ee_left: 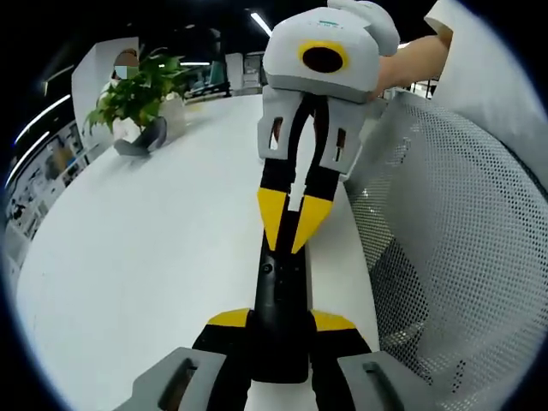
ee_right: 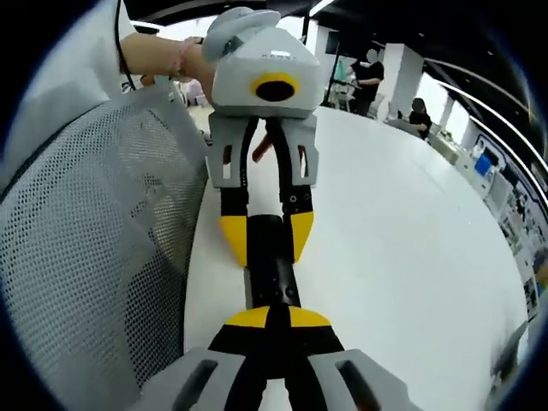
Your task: Press the specified remote control buttons in sequence, fully releasing each button before pressing the next.
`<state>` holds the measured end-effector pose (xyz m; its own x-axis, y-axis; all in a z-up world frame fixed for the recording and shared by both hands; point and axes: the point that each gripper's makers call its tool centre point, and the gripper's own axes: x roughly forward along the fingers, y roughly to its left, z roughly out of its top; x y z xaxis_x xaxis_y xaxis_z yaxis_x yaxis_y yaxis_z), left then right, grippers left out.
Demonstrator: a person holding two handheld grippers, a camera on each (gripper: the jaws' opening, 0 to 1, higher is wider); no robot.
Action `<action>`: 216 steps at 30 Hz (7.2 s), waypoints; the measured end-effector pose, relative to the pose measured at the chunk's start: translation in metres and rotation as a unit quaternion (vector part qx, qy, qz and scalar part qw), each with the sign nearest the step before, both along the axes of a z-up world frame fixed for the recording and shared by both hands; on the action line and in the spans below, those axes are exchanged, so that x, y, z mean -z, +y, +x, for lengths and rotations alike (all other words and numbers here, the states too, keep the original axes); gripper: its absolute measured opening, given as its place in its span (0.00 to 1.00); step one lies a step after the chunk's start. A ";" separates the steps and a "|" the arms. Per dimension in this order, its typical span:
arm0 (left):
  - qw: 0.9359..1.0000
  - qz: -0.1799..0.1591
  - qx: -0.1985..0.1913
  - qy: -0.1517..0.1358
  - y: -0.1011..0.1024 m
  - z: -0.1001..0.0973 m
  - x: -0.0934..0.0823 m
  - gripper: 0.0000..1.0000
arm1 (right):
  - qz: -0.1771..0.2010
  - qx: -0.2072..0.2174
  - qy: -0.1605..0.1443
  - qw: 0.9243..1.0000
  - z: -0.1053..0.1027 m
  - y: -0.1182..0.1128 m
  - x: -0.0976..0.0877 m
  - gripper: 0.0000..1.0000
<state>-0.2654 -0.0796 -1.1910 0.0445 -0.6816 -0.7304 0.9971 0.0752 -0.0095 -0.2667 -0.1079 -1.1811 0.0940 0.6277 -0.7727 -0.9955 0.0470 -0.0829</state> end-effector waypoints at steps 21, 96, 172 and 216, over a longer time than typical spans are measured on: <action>1.000 -0.002 0.008 0.000 0.000 0.000 0.000 0.24 | -0.131 -0.028 0.023 0.991 0.002 0.001 0.004 0.00; 0.999 0.004 0.032 0.003 0.002 -0.013 0.000 0.25 | -0.075 0.032 0.120 0.989 -0.008 -0.004 0.002 0.00; 0.999 0.020 0.037 0.002 -0.003 -0.016 0.001 0.24 | -0.005 0.076 0.052 0.996 -0.013 -0.013 0.000 0.00; 0.999 0.013 0.033 0.003 -0.002 -0.019 0.001 0.24 | -0.035 0.088 0.027 0.995 -0.016 0.007 0.000 0.00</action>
<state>-0.2843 -0.0820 -1.1923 -0.0054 -0.6637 -0.7480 0.9998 0.0090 -0.0152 -0.2824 -0.1006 -1.1813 0.1550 0.5499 -0.8207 -0.9753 0.2177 -0.0383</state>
